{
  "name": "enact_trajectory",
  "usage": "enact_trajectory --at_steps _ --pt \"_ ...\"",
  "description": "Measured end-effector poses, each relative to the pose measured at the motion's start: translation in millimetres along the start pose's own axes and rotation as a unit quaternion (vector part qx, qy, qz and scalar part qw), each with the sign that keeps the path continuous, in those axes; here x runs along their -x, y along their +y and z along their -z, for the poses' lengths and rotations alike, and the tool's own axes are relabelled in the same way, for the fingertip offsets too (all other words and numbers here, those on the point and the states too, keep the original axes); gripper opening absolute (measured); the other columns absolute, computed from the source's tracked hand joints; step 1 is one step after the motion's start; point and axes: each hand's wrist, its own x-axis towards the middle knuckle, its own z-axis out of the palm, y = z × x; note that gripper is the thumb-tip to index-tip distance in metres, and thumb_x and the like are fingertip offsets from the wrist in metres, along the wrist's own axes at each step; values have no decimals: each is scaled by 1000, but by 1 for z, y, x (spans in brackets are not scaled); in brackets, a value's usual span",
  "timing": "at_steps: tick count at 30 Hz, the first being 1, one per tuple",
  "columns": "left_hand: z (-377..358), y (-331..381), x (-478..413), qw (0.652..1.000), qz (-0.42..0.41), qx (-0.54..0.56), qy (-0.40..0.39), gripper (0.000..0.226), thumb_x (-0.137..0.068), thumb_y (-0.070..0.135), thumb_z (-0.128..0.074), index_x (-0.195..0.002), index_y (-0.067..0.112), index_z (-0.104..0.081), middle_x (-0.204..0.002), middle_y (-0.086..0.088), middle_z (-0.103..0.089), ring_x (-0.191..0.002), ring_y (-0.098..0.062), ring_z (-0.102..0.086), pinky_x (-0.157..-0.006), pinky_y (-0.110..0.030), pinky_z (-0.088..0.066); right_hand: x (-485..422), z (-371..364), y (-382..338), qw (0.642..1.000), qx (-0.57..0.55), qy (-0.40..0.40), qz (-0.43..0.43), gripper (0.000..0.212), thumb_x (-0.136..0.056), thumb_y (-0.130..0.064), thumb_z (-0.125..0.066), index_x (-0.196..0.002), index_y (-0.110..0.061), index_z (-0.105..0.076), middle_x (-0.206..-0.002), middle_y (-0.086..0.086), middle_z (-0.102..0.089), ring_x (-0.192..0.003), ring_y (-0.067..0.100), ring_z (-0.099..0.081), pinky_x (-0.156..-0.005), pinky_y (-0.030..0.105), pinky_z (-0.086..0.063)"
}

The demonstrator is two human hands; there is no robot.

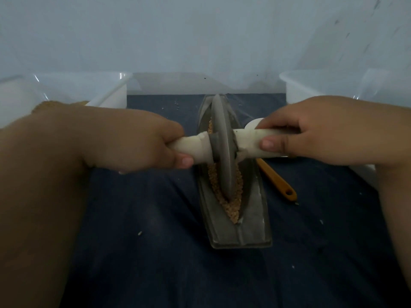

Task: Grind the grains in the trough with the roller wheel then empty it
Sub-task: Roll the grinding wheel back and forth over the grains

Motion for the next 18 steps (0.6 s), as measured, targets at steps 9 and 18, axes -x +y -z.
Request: enact_trajectory --at_steps 9,18 --pt "-41 -2 -55 944 54 -114 305 50 -92 51 -44 -133 22 -44 -124 -7 -53 -114 -33 -49 -96 -46 -35 -50 -55 27 970 76 219 -69 47 -101 -43 -41 -144 -25 -41 -130 6 -56 -118 29 -49 -105 44 -33" --pt "-26 -4 -38 975 15 -34 220 35 -91 54 -30 -105 28 -50 -97 5 -53 -91 -23 -54 -84 -44 -44 -37 -38 18 982 69 172 -43 44 -88 -57 -52 -124 -31 -56 -104 -3 -59 -93 18 -54 -75 35 -42"
